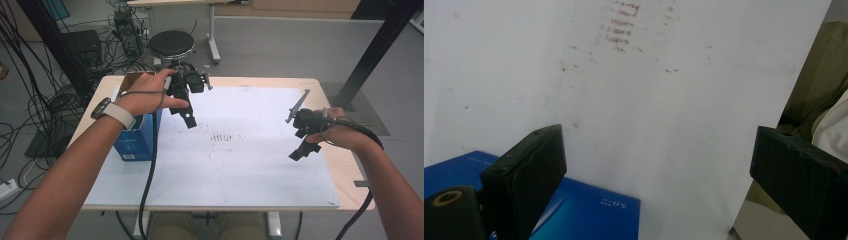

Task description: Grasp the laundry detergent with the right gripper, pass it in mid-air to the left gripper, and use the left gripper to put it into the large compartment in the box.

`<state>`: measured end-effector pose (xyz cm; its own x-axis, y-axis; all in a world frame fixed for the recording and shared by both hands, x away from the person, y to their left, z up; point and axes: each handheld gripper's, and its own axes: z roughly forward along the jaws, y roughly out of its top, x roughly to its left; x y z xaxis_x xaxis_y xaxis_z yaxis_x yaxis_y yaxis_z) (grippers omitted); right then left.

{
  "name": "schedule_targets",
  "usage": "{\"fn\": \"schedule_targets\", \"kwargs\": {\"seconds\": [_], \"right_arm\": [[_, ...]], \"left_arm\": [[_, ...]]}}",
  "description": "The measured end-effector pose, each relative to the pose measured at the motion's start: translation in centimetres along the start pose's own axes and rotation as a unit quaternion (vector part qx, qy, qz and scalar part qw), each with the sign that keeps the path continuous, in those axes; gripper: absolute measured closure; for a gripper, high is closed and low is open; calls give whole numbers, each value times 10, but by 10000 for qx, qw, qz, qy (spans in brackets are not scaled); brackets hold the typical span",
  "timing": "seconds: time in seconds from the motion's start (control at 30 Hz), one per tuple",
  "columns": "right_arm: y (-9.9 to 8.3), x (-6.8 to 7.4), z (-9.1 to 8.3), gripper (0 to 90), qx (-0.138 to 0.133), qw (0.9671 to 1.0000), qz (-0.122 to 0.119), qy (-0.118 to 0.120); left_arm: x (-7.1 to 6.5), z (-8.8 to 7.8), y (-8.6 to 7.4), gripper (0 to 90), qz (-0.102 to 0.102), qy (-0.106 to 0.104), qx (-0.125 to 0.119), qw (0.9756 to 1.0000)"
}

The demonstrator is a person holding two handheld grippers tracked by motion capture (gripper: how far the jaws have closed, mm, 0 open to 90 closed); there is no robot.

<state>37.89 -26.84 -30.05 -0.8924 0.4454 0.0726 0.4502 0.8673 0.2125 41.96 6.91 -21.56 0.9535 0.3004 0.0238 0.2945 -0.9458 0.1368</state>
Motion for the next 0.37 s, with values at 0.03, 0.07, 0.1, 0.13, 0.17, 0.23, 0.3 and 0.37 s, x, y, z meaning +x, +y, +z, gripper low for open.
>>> {"fn": "schedule_targets", "kwargs": {"seconds": [0.03, 0.07, 0.1, 0.13, 0.17, 0.23, 0.3, 0.37], "right_arm": [[0, 0, 0, 84, -5, 10000, 8, 4], [0, 0, 0, 84, -4, 10000, 2, 4], [0, 0, 0, 84, -5, 10000, 5, 0], [0, 0, 0, 84, -8, 10000, 19, -4], [0, 0, 0, 84, -16, 10000, 12, 4], [0, 0, 0, 84, -23, 10000, -11, -11], [0, 0, 0, 84, -22, 10000, -8, -5], [0, 0, 0, 84, -33, 10000, -5, -4]], "left_arm": [[0, 0, 0, 83, -3, 14, 8, 10000], [0, 0, 0, 83, -13, 15, 1, 10000], [1, 0, 0, 83, -20, 8, -13, 10000], [1, 0, 0, 83, -19, 15, -8, 10000], [1, 0, 0, 83, 23, 24, 30, 10000], [1, 0, 0, 83, -22, 13, 3, 10000], [1, 0, 0, 83, -22, 20, 6, 10000], [0, 0, 0, 83, -21, 23, -14, 10000]]}}
